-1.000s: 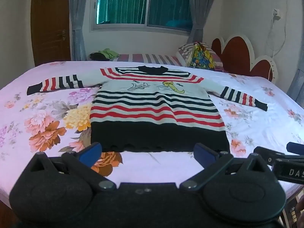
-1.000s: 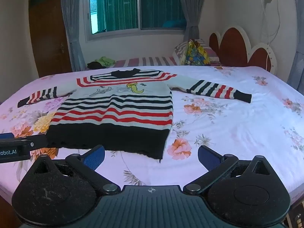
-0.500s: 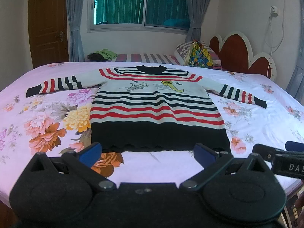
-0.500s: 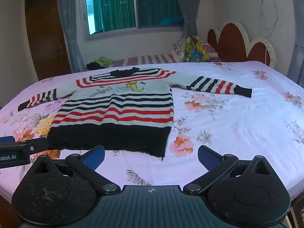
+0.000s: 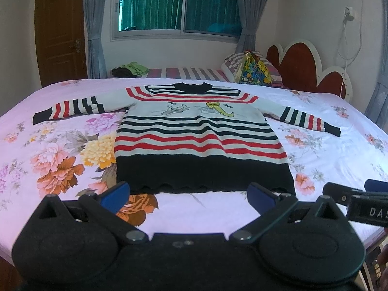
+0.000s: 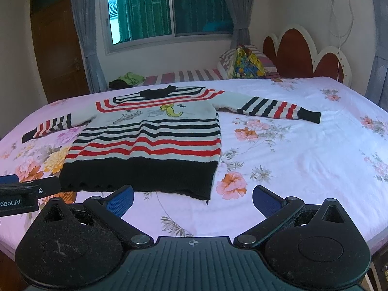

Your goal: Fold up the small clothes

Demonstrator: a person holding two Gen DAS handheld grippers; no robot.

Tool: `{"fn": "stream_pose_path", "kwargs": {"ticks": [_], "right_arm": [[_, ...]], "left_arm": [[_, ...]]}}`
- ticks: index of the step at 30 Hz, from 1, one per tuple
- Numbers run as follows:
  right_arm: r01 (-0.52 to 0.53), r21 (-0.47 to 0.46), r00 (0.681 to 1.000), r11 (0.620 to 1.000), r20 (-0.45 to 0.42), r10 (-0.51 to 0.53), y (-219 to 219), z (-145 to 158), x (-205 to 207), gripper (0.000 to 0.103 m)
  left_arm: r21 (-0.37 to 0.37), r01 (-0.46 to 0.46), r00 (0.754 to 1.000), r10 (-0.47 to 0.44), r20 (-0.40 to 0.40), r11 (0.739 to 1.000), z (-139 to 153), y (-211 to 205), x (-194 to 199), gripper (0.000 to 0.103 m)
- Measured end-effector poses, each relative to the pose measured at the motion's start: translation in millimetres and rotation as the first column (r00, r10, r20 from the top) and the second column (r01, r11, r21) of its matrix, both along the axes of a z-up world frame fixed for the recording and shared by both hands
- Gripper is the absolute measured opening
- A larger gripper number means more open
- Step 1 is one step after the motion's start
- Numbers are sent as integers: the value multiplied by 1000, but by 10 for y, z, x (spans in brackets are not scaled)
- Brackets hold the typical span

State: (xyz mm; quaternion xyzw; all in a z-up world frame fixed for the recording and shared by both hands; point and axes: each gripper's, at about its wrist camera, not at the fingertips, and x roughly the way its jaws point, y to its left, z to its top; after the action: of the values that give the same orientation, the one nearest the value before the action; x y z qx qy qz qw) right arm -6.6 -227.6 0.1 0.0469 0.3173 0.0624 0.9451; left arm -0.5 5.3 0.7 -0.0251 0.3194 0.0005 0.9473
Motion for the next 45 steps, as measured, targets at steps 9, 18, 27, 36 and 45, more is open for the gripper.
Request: {"fn": "stream_pose_path", "kwargs": {"ticks": [9, 18, 27, 36, 45], "right_arm": [[-2, 0, 1000, 1000, -8, 2, 7, -12, 10, 103], [-9, -3, 1000, 1000, -15, 9, 28, -37, 22, 103], [-8, 0, 1000, 1000, -18, 8, 30, -31, 46, 103], [-8, 2, 1000, 1000, -16, 8, 27, -30, 41, 103], [3, 10, 1000, 1000, -27, -3, 22, -40, 49, 103]], "left_arm": [[-3, -5, 1000, 5, -8, 1000, -32, 21, 2, 102], [-5, -14, 1000, 14, -18, 1000, -53, 27, 6, 102], [-6, -12, 1000, 12, -22, 1000, -55, 33, 9, 102], [6, -8, 999, 8, -31, 1000, -86, -10, 12, 102], [12, -7, 999, 7, -34, 1000, -92, -19, 14, 102]]}}
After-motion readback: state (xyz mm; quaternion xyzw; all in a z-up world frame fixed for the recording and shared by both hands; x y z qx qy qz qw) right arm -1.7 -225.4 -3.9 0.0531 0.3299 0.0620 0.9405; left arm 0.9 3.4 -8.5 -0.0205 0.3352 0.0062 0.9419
